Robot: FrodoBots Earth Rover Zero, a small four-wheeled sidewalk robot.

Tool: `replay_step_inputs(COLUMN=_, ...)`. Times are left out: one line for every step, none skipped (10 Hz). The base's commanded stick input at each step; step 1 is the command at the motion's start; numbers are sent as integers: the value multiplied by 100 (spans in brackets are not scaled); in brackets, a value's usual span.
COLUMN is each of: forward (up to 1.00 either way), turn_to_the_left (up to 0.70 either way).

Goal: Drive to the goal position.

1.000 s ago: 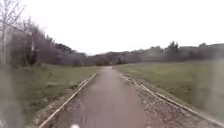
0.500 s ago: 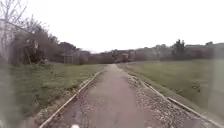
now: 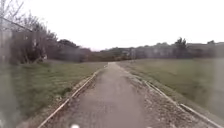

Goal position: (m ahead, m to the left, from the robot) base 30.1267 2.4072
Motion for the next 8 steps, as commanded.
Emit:
replay_step_inputs(forward=70, turn_to_the_left=0)
replay_step_inputs(forward=70, turn_to_the_left=0)
replay_step_inputs(forward=70, turn_to_the_left=0)
replay_step_inputs(forward=70, turn_to_the_left=0)
replay_step_inputs(forward=70, turn_to_the_left=0)
replay_step_inputs(forward=70, turn_to_the_left=0)
replay_step_inputs(forward=70, turn_to_the_left=0)
replay_step_inputs(forward=70, turn_to_the_left=0)
